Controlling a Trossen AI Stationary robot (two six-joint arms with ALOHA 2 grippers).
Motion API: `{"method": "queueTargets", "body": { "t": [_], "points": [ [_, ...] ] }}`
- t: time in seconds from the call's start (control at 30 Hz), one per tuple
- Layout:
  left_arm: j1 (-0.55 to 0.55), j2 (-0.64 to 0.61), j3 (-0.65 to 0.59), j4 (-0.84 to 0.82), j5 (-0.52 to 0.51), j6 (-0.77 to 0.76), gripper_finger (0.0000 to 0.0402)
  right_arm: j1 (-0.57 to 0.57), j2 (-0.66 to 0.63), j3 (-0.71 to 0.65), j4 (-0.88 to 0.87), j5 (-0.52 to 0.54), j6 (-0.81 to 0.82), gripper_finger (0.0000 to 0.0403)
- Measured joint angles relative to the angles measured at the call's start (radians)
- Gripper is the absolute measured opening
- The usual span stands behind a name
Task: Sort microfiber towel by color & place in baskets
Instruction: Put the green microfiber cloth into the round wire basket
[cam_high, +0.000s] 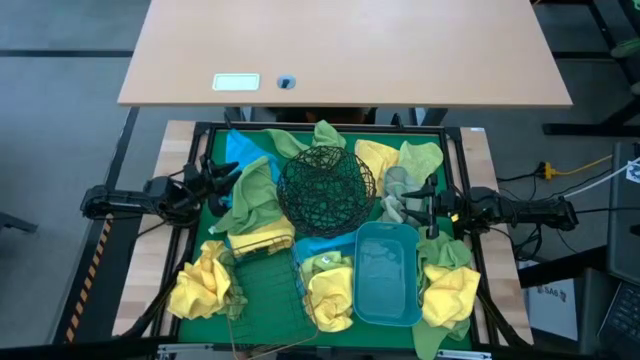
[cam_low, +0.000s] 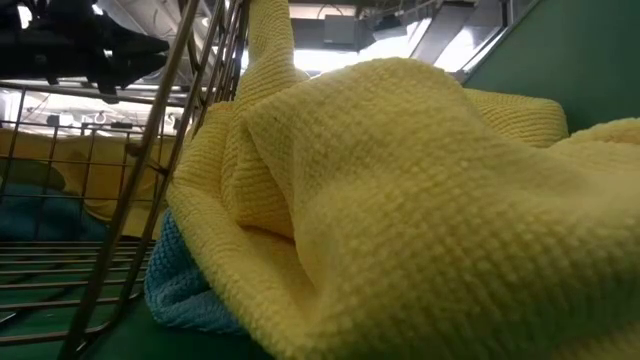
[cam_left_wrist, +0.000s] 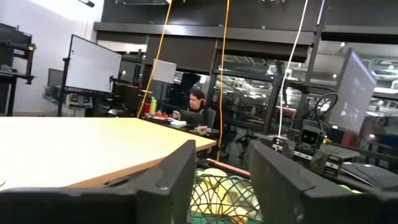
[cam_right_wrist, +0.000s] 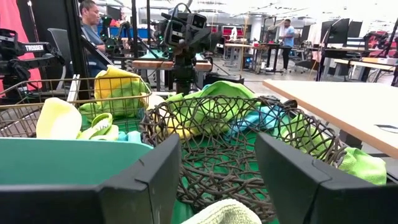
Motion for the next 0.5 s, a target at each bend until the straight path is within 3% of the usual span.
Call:
{"method": "queueTargets", "body": {
  "t": [0.17, 0.5],
  "points": [
    [0.000, 0.000, 0.005, 0.044, -0.019, -0.015, 0.0183, 0.000, 0.000, 0.000, 0.004, -0.001, 0.000, 0.0209],
    [0.000, 0.110, 0.101, -0.027, -0.181, -0.015, 0.0183, 0.000, 0.000, 0.000, 0.007, 0.020, 0.000, 0.0209]
  ]
}}
